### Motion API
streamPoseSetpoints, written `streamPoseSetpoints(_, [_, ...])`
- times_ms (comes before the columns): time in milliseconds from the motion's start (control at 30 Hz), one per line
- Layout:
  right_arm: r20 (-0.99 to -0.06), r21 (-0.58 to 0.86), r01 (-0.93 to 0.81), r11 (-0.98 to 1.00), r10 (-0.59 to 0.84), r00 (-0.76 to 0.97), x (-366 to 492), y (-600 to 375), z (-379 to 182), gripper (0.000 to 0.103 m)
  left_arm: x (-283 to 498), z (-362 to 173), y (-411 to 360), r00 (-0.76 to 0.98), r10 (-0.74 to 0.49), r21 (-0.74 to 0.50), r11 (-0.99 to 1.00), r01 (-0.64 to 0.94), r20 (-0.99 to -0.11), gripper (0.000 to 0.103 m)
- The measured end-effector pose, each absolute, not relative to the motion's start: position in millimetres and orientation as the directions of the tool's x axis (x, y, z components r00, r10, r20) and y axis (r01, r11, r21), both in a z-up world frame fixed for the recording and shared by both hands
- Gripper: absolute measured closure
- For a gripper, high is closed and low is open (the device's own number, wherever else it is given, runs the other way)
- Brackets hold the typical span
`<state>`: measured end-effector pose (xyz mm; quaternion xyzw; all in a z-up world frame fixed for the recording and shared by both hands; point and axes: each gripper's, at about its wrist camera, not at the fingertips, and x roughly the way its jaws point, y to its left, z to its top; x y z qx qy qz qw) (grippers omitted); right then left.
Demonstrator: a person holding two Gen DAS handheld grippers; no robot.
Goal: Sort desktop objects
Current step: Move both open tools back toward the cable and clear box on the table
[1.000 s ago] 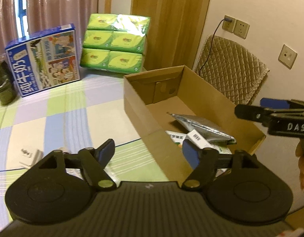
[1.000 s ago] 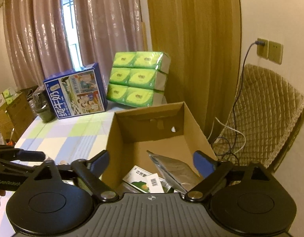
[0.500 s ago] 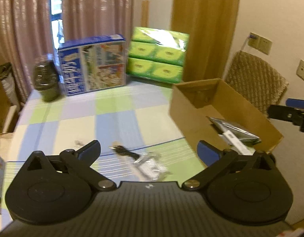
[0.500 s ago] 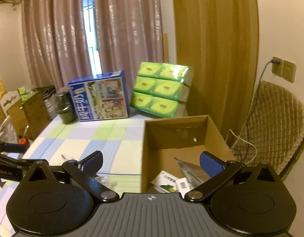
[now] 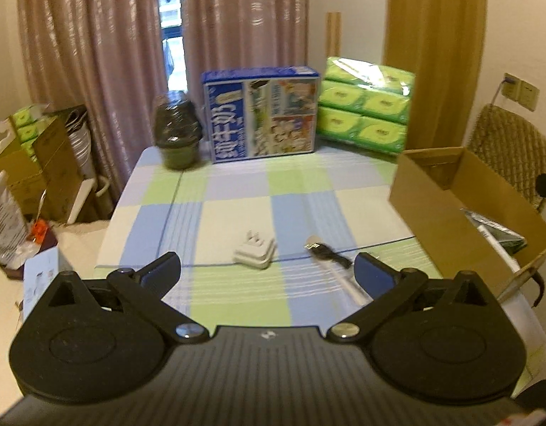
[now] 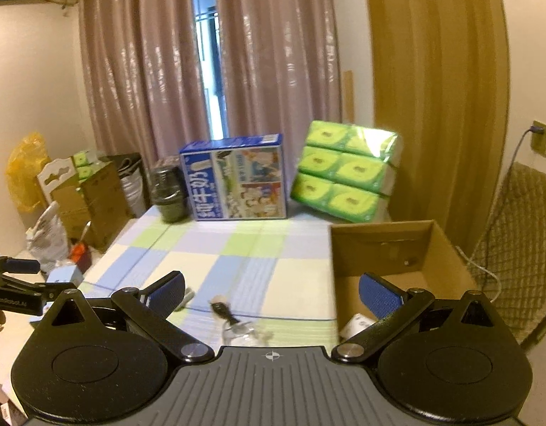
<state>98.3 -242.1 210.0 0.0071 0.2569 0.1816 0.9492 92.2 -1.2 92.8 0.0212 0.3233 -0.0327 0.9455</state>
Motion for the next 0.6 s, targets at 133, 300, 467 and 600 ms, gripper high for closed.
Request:
streamPoseSetpoints(133, [-0.512,0.108,-0.366,0.924,0.367,0.776,98,-223,193,0.002,90,78,14,0.771,-0.04,0.005,0.998,0.056,-0.636,0.001])
streamPoseSetpoints(300, [-0.56,0.103,-0.398,0.912,0.384,0.734,103,-198,161,0.002,94,57,23,0.753,-0.043,-0.017,0.999,0.042,-0.656,0.001])
streamPoseSetpoints(467, [-0.596,0.106,-0.409,0.907,0.387,0.704,111,-182,126,0.002,102,33,24,0.73,-0.048,-0.028,0.999,0.039,-0.682,0.001])
streamPoseSetpoints(600, [-0.631,0.092,-0.402,0.911,0.366,0.684,126,-176,95,0.002,112,13,22,0.707,-0.056,-0.036,0.998,0.043,-0.705,0.001])
